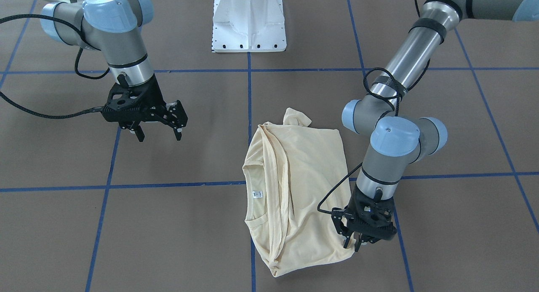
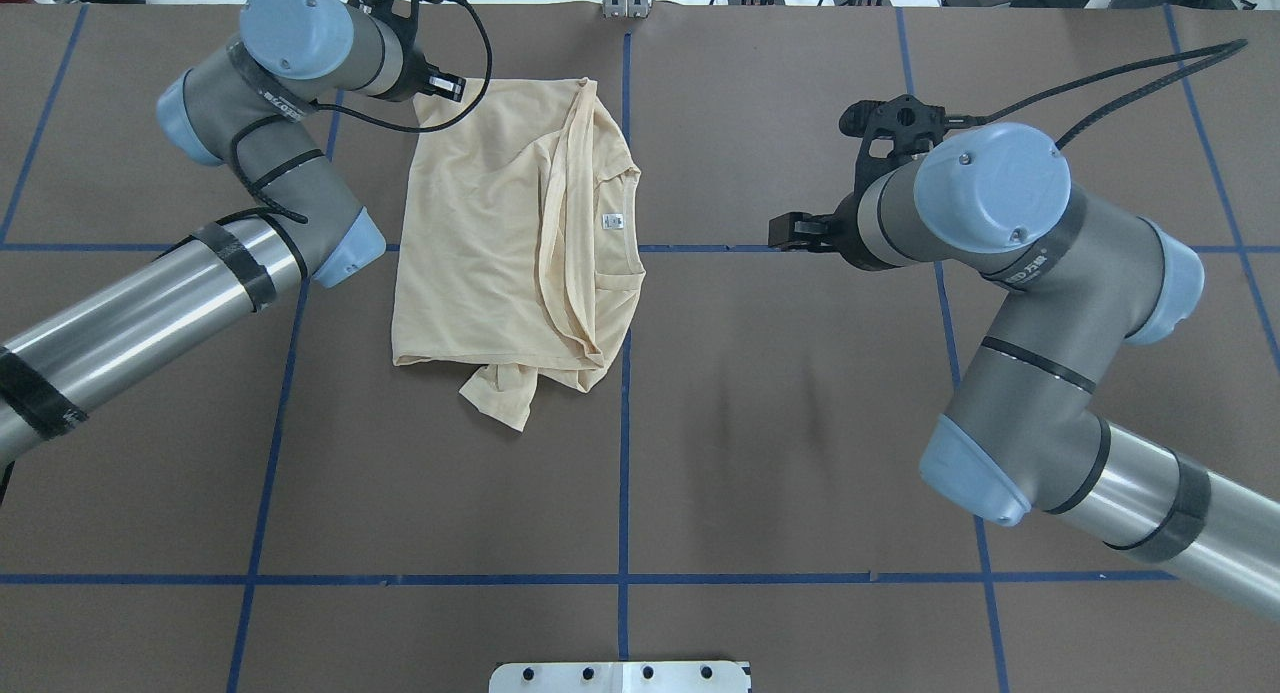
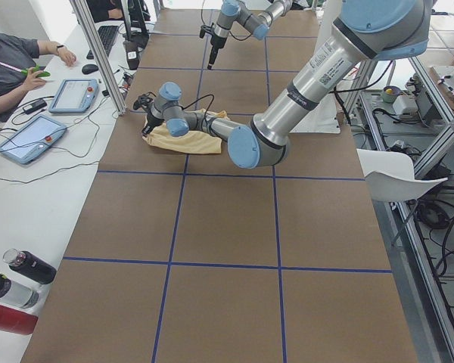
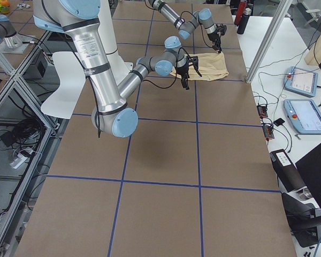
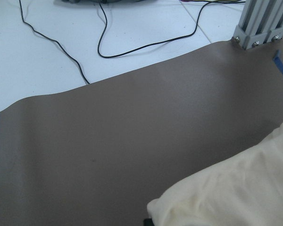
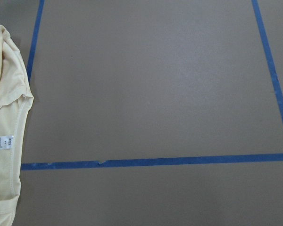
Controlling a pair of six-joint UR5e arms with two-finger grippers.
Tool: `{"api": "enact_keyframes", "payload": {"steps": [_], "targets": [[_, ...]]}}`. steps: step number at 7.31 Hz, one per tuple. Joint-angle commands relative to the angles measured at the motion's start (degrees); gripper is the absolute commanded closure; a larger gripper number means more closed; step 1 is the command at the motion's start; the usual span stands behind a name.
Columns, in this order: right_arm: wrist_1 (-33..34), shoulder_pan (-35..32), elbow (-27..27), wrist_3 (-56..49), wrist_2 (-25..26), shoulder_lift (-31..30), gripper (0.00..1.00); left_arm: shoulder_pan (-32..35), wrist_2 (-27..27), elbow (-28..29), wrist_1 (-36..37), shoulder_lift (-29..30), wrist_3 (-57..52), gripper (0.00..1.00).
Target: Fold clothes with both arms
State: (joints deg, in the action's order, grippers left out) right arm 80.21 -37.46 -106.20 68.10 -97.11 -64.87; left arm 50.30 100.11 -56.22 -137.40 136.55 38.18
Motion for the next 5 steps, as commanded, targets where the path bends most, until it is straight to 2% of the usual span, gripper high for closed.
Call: {"api": "enact_keyframes", "payload": {"steps": [1,2,5], "targets": [[0.0,3.8,7.9,7.9,3.9,8.4,0.0,2.3,7.0,-6.7,-0.1,-5.7,-2.6,0.0],[-0.2,5.4,14.2,12.7,6.5,14.0,0.01,2.4,7.2,-10.4,-0.1,-8.4,-2.6,0.0],[-3.5,9.1,29.3,21.5,12.8,24.8,0.18,2.3,7.1,-12.2,-0.4,-9.7,-1.9,0.0]]}}
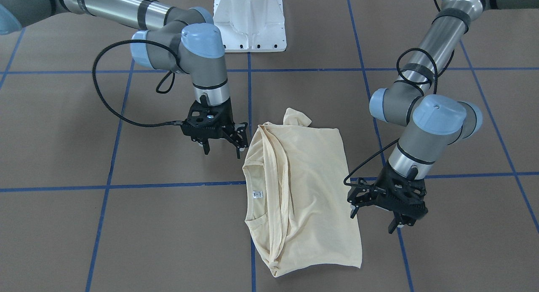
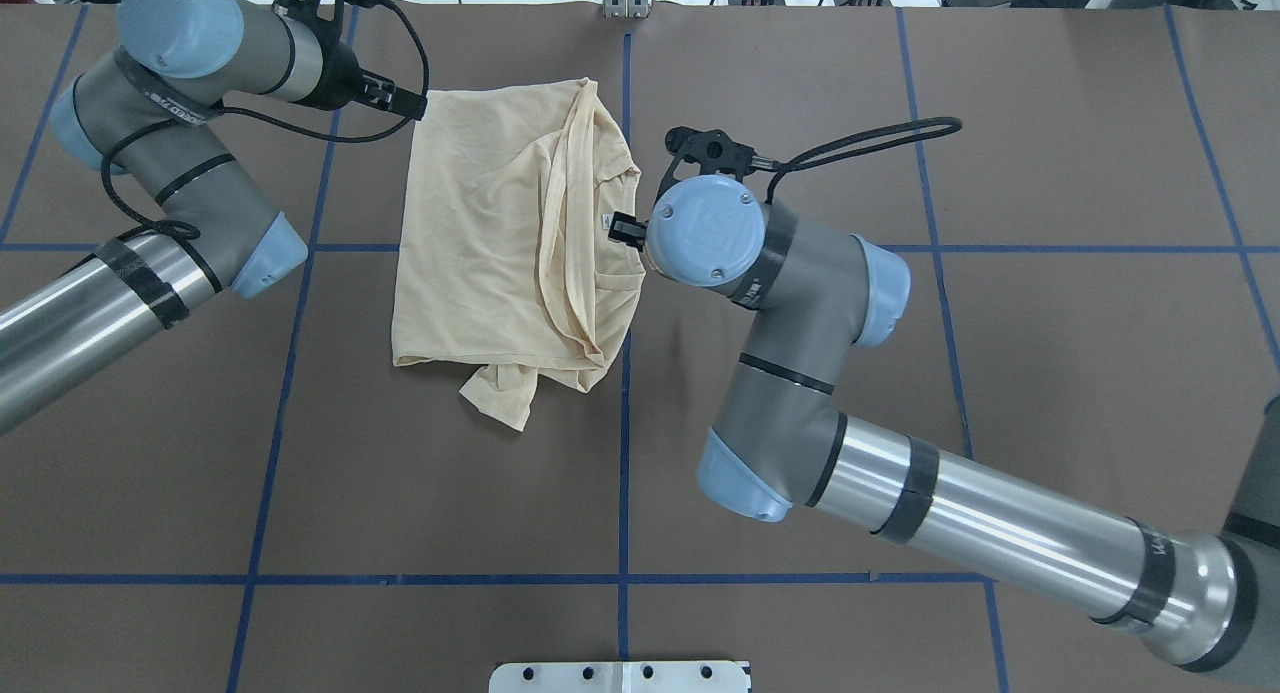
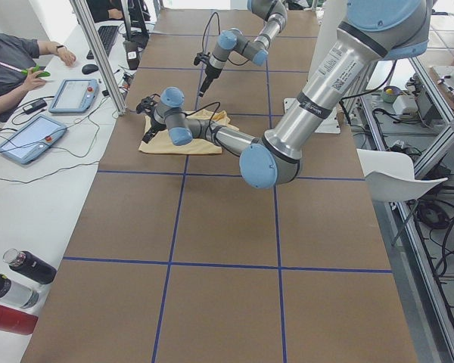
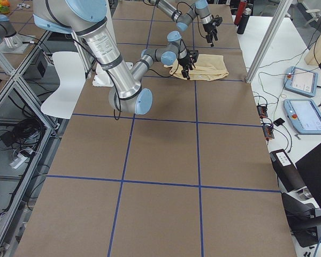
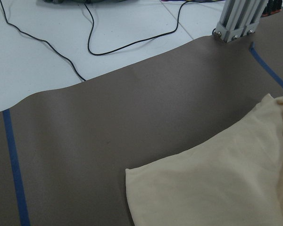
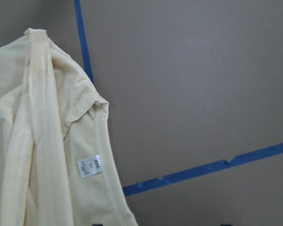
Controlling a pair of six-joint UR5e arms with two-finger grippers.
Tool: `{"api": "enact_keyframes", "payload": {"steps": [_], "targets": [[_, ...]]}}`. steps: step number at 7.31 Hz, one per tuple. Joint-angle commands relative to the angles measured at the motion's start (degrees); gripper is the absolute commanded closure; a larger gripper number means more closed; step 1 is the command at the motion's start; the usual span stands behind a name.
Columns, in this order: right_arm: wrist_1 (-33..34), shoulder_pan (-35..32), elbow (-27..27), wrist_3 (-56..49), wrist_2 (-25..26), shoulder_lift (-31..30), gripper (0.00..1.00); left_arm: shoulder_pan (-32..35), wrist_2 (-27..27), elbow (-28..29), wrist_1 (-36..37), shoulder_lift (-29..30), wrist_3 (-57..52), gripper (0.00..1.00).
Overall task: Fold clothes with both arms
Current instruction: 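Move the right gripper to the collar edge of the folded shirt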
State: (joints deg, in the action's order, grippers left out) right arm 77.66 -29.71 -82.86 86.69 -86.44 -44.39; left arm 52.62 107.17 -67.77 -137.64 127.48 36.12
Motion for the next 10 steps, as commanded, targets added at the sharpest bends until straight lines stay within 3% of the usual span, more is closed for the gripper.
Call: {"api": "enact_keyframes", "payload": {"steps": [1,3,6,10], "targets": [[-0.9,2.5,7.5,3.6,2.8,5.5,0.23,0.0,0.1,-1.0,-0.3,-1.1,0.2,0.0],[-0.9,3.3,8.2,3.2,3.1,5.4,0.31,0.0,0.1,-1.1,-0.3,-1.1,0.2,0.0],[-0.9,3.3,10.2,2.0,3.6,5.5,0.34,-0.1,0.1,-1.1,-0.3,-1.4,0.2,0.0],[-0.9,3.3,11.3,1.6,3.6,6.2,0.51,-0.1,0.1,-1.1,-0.3,-1.4,0.2,0.0]]}}
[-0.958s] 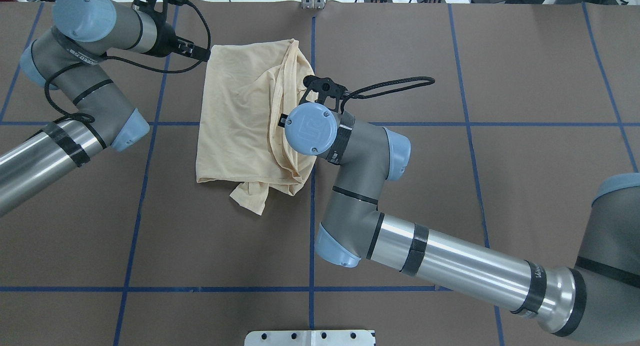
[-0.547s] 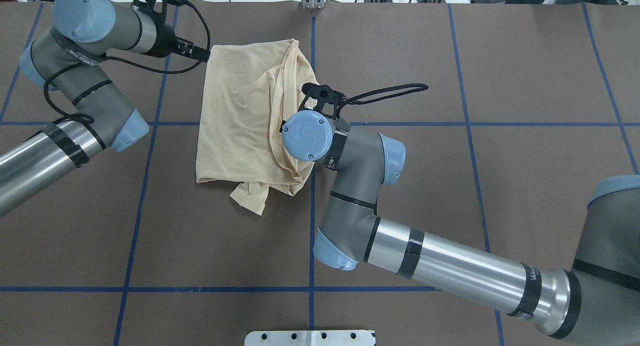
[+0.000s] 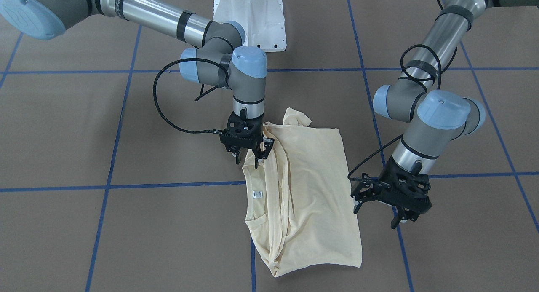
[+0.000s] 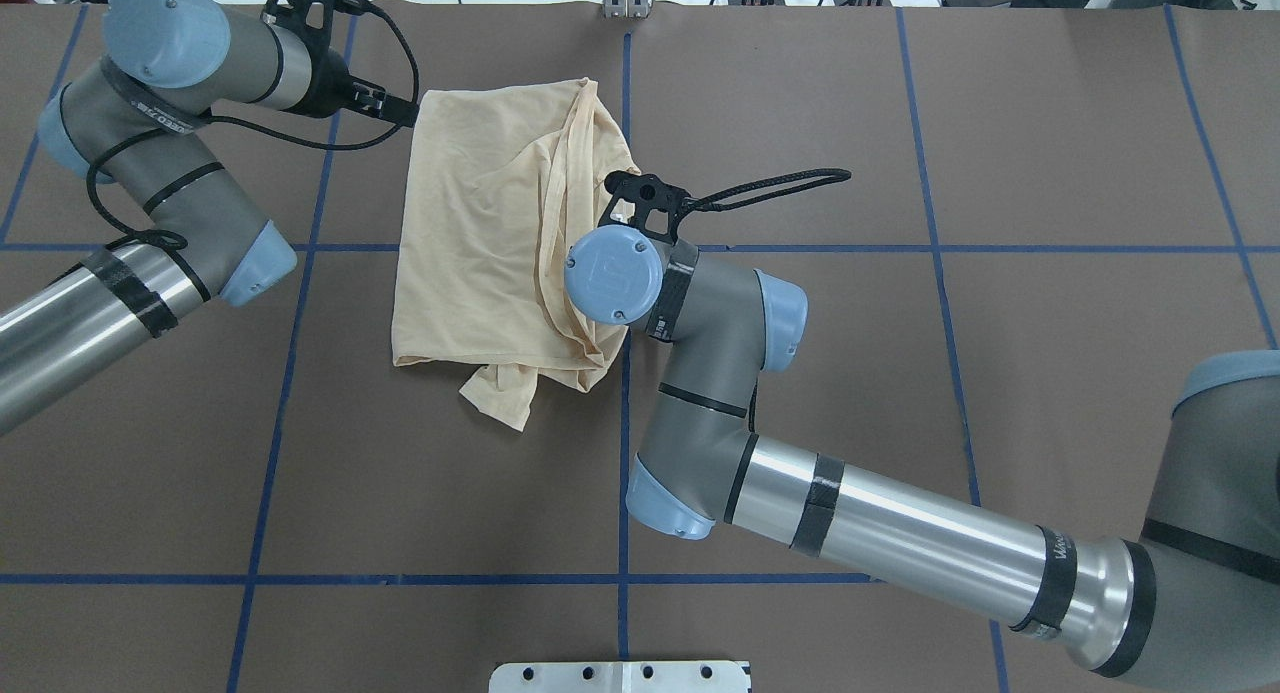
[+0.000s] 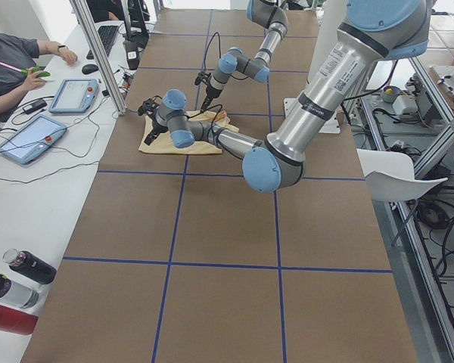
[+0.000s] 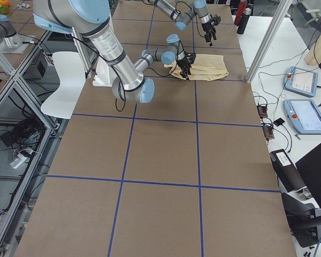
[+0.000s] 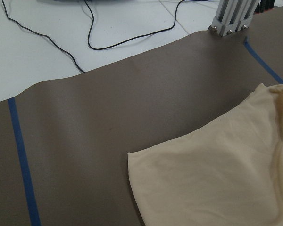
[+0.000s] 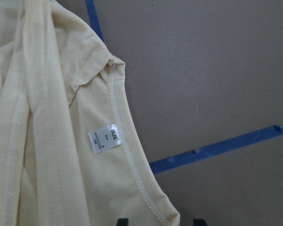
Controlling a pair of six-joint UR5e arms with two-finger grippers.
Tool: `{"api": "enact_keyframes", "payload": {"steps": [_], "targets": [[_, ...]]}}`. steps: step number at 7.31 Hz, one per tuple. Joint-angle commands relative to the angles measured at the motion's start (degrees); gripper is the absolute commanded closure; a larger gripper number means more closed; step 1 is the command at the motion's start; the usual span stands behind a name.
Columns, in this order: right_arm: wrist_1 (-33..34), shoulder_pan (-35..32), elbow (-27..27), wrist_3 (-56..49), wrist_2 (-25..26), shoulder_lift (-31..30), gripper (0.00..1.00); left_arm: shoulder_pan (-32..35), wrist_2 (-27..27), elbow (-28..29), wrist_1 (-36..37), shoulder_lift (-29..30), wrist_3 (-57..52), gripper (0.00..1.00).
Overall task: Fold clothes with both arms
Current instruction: 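Move the right gripper to the collar edge of the folded shirt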
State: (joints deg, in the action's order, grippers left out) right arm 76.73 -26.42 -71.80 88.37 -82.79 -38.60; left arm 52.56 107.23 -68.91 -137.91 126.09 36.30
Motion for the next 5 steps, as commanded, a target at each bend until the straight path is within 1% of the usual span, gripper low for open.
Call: {"api": "enact_keyframes", "payload": {"steps": [1,2,3,4,5], "targets": [[0.0,0.1,1.0,0.0,0.0,0.9,0.63,0.0,0.0,0.0,-0.1,-0.1,0.0,0.0],[0.0,0.1,1.3,0.0,0.0,1.2,0.82,0.0,0.0,0.0,-0.1,-0.1,0.0,0.0],[0.0,0.1,1.5,-0.3,-0.1,1.2,0.86,0.0,0.0,0.1,-0.1,-0.1,0.0,0.0],[0.0,0.1,1.6,-1.6,-0.1,1.2,0.86,0.0,0.0,0.0,-0.1,-0.1,0.0,0.0],[0.1,0.1,1.5,-2.2,-0.1,1.2,0.95,0.0,0.0,0.0,-0.2,-0.1,0.0,0.0]]}}
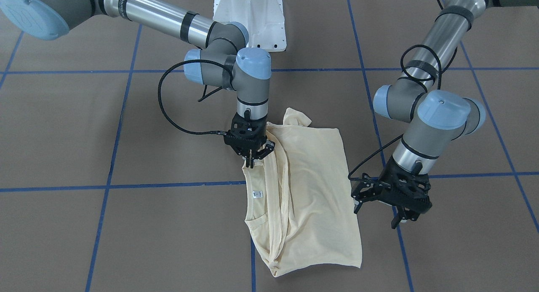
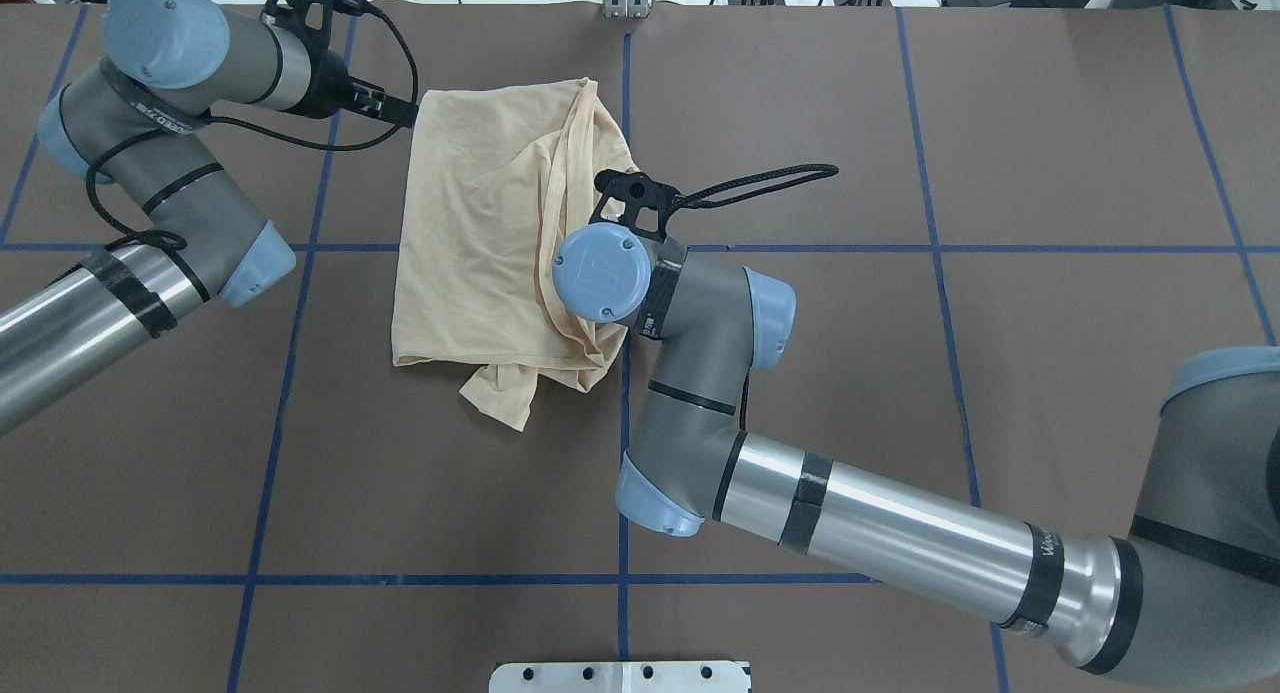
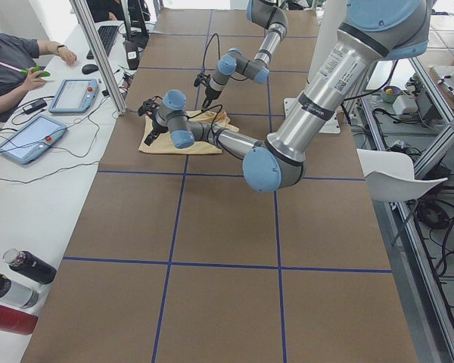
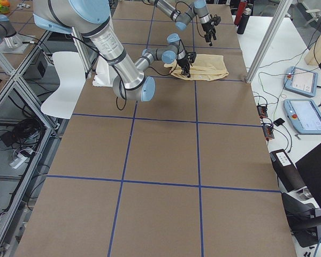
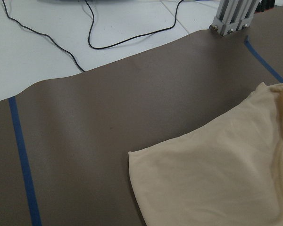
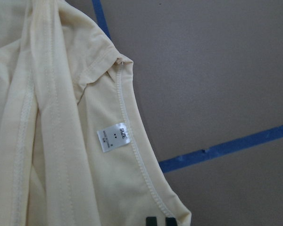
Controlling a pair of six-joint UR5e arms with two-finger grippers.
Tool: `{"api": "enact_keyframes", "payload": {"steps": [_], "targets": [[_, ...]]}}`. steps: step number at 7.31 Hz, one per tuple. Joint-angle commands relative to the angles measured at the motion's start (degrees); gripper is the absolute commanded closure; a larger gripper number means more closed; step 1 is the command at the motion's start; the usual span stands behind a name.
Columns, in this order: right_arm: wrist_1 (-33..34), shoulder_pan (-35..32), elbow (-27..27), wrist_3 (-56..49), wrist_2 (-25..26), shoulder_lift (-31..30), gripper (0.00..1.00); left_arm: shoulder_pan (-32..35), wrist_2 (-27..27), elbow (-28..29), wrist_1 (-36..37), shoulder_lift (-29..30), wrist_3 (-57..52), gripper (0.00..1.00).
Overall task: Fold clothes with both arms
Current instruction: 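Move the right gripper to the collar edge of the folded shirt, then grasp the collar edge with the right gripper and pull it toward the robot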
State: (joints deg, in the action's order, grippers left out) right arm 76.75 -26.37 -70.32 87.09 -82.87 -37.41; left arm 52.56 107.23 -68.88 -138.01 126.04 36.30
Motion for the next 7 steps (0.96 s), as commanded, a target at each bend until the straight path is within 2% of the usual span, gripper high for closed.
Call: {"api": "enact_keyframes", "payload": {"steps": [1,2,3,4,5,7], "targets": [[0.1,0.0,-0.1,-1.5,0.0,0.1,1.0,0.0,0.0,0.0,-0.1,0.0,0.0,0.0],[0.0,-0.1,-0.4,-2.7,0.0,0.1,1.0,0.0,0.0,0.0,-0.2,0.0,0.0,0.0],[0.0,-0.3,-0.5,-3.9,-0.1,0.1,0.7,0.0,0.0,0.0,-0.2,0.0,0.0,0.0],[0.1,-0.8,-0.4,-3.6,-0.1,0.1,0.34,0.0,0.0,0.0,-0.2,0.0,0.0,0.0],[0.1,-1.0,-0.3,-3.3,-0.3,0.1,0.26,-0.1,0.0,0.0,-0.2,0.0,0.1,0.0],[0.2,-1.0,0.2,-3.1,-0.4,0.2,0.25,-0.1,0.0,0.1,-0.2,0.0,0.1,0.0]]}}
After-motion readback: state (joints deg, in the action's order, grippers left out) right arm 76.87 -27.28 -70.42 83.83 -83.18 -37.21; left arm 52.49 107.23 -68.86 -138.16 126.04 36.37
